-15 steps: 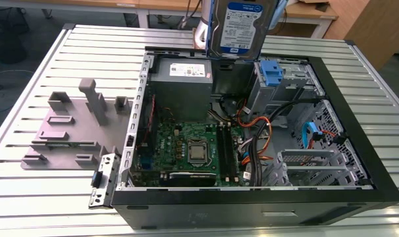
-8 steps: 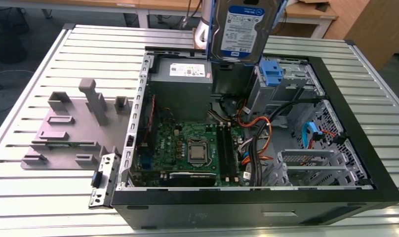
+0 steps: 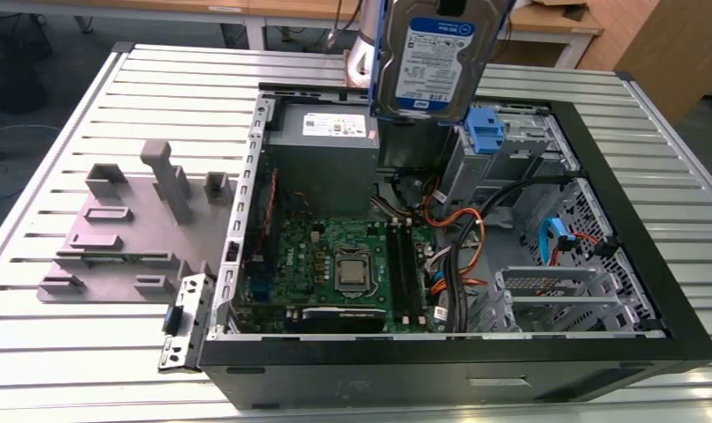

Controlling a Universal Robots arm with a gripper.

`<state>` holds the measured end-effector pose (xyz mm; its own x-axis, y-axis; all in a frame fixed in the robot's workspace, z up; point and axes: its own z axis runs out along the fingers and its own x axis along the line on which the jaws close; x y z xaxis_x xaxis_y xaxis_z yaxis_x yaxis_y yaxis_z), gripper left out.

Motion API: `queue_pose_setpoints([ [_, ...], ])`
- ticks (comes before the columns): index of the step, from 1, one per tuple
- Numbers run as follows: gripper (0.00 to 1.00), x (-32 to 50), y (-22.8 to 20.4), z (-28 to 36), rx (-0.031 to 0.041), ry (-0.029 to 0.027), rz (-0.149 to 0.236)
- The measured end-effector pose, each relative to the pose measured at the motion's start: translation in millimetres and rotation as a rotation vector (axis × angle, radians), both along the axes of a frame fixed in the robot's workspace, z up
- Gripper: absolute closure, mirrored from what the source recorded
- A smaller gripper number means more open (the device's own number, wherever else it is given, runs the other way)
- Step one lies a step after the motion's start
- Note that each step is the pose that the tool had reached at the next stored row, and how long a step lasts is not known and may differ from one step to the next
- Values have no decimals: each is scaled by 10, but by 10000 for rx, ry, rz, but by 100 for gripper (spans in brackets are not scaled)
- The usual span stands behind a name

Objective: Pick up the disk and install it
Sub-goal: 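Pick up the disk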

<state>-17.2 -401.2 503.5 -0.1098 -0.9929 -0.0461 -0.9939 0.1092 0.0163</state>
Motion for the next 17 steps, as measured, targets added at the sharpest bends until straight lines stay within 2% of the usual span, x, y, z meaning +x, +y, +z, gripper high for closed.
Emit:
queue_pose_setpoints([
  [17,65,0,-290,-3,0,1,-281],
])
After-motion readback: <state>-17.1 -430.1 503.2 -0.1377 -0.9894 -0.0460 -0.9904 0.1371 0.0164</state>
